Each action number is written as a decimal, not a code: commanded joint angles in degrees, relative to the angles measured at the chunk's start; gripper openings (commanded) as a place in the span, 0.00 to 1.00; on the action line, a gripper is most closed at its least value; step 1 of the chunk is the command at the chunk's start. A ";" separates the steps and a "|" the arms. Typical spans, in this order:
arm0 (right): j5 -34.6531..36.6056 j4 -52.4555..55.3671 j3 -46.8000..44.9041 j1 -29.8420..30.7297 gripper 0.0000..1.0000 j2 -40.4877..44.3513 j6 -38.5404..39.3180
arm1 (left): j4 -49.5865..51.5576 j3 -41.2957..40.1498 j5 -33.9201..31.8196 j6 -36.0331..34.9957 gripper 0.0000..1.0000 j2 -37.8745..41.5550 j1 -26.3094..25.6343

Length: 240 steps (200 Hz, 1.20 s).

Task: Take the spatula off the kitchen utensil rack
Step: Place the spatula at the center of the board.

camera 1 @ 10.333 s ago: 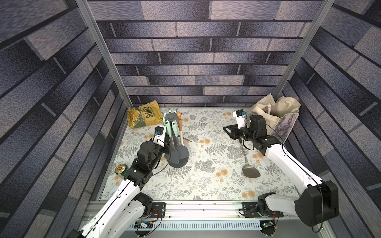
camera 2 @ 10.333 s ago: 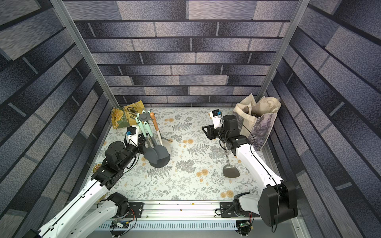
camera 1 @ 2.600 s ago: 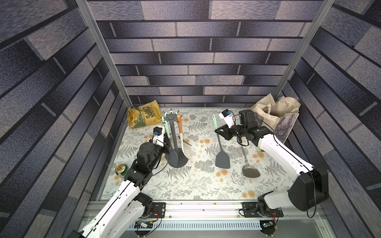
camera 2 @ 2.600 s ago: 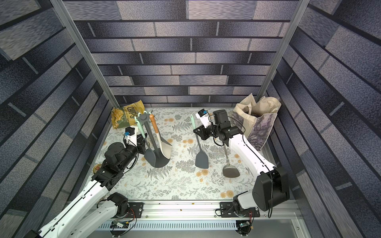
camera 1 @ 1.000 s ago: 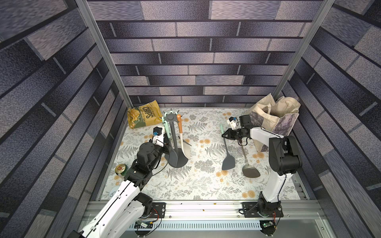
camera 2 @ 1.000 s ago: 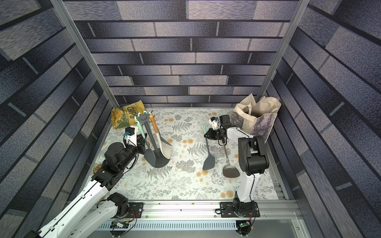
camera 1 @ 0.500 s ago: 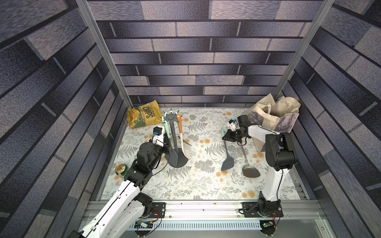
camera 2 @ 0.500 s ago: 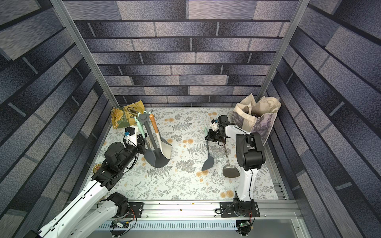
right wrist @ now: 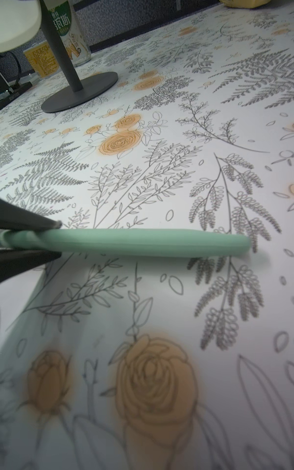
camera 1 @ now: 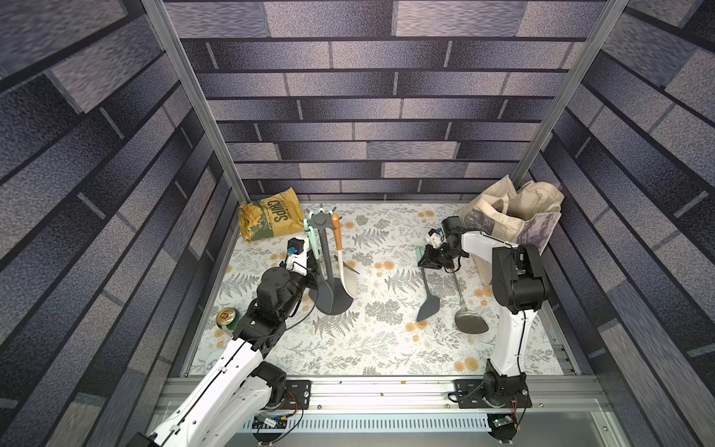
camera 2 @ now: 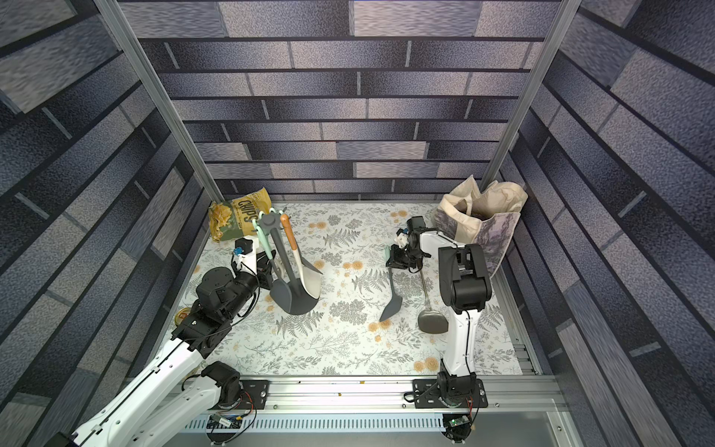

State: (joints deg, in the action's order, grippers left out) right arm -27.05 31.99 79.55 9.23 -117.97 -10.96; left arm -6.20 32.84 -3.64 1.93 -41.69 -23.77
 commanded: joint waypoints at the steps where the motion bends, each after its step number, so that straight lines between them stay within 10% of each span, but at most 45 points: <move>1: 5.54 2.90 1.01 -0.35 0.13 -1.63 -0.94 | 1.40 1.35 -1.05 -0.52 0.11 0.55 0.30; 42: 8.77 5.50 1.80 -0.44 0.31 -1.56 -0.07 | 1.28 1.20 -0.93 -0.65 0.11 0.34 0.30; 112: 8.89 4.40 1.35 -0.36 0.32 1.43 -0.11 | 0.66 1.79 -0.32 -0.88 0.11 -0.41 0.30; 240: -9.31 -31.16 -17.94 4.46 0.37 37.43 -2.13 | -2.19 1.18 1.29 1.39 0.11 -2.10 0.21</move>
State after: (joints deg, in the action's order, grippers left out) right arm -29.28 12.34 63.90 10.85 -83.37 -11.64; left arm -8.01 33.06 -3.16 2.00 -43.42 -23.77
